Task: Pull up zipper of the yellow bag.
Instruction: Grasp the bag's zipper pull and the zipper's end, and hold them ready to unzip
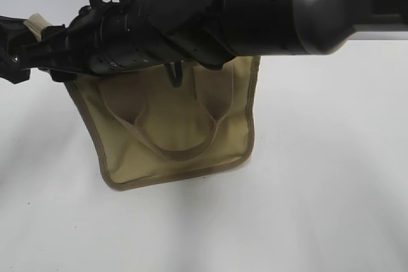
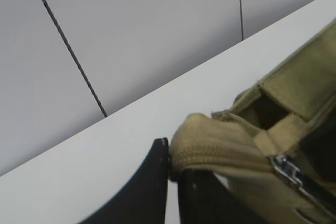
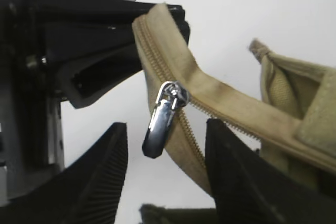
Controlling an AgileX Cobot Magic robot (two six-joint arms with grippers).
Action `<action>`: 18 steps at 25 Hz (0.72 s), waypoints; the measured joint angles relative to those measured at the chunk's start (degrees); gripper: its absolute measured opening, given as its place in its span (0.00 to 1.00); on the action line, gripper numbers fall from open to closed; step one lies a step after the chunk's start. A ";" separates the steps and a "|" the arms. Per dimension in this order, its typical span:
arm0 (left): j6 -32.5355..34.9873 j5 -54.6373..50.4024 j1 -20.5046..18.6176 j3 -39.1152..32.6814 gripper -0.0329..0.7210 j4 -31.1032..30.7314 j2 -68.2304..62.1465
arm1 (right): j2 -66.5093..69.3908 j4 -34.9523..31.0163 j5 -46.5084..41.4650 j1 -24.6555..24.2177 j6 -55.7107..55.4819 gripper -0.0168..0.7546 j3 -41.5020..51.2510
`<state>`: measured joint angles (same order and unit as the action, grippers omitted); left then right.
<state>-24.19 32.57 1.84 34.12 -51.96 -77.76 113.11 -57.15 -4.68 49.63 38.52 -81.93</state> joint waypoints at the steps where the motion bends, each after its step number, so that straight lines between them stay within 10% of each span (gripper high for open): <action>1: 0.00 0.00 0.00 0.00 0.05 0.00 0.00 | -0.25 0.00 -0.58 0.00 0.00 0.50 0.00; 18: -0.77 0.00 0.00 0.00 0.05 0.05 0.00 | -0.61 -0.51 4.68 -0.73 0.53 0.51 -0.70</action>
<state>-24.95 32.57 1.84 34.12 -51.91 -77.76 112.50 -57.66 0.00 48.90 39.05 -82.63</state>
